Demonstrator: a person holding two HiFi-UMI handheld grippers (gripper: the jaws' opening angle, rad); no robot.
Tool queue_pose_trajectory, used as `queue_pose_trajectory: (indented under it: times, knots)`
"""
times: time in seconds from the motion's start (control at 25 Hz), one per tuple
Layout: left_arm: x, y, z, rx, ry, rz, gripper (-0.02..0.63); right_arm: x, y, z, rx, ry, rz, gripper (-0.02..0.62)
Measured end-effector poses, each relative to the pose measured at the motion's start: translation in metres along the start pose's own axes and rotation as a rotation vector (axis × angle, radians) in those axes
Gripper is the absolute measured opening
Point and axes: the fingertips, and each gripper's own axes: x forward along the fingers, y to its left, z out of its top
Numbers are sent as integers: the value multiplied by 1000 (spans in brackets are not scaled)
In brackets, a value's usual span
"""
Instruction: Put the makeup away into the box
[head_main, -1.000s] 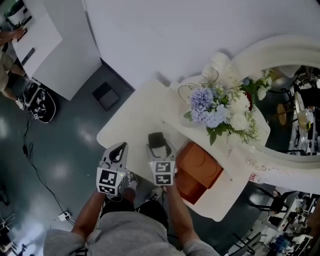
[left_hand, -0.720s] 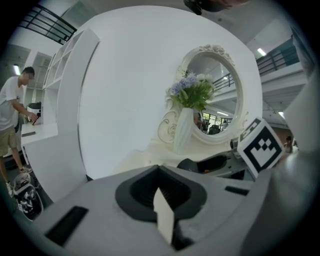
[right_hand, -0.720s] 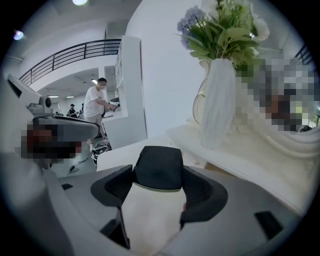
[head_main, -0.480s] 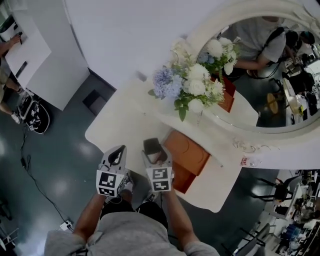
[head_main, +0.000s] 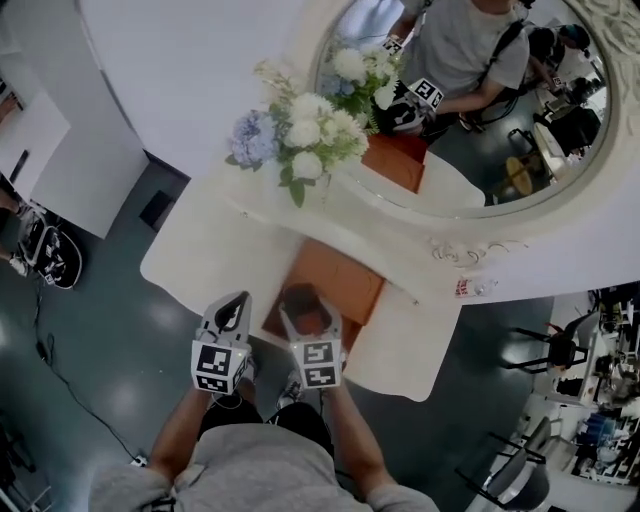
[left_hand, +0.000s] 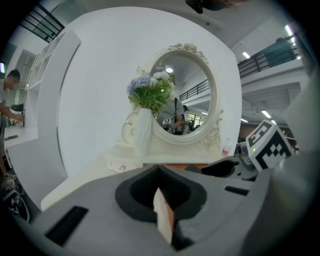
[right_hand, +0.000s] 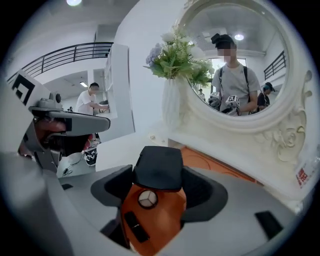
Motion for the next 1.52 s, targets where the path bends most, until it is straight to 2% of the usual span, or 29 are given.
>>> queue_pose_trajectory:
  times: [0.32,0.56,1.0,1.32,1.52]
  knots:
    - [12,-50,-3,27,10,-73,0,-31,-26,-35,47,21,-43,325]
    - [20,-70,-13,39,36,-105,0,-38,-36,-59,69,49,-54,325]
    - [31,-74,-31,48,77,-125,0,-26,-38,-89,94,122,-43,325]
    - [38,-71,-40,43,95,-131,0,-16,-29,-97,45,157,-7,325]
    - [39,-71,-41,43,98,-134,0,-11,-28,-107,56,183,0,325]
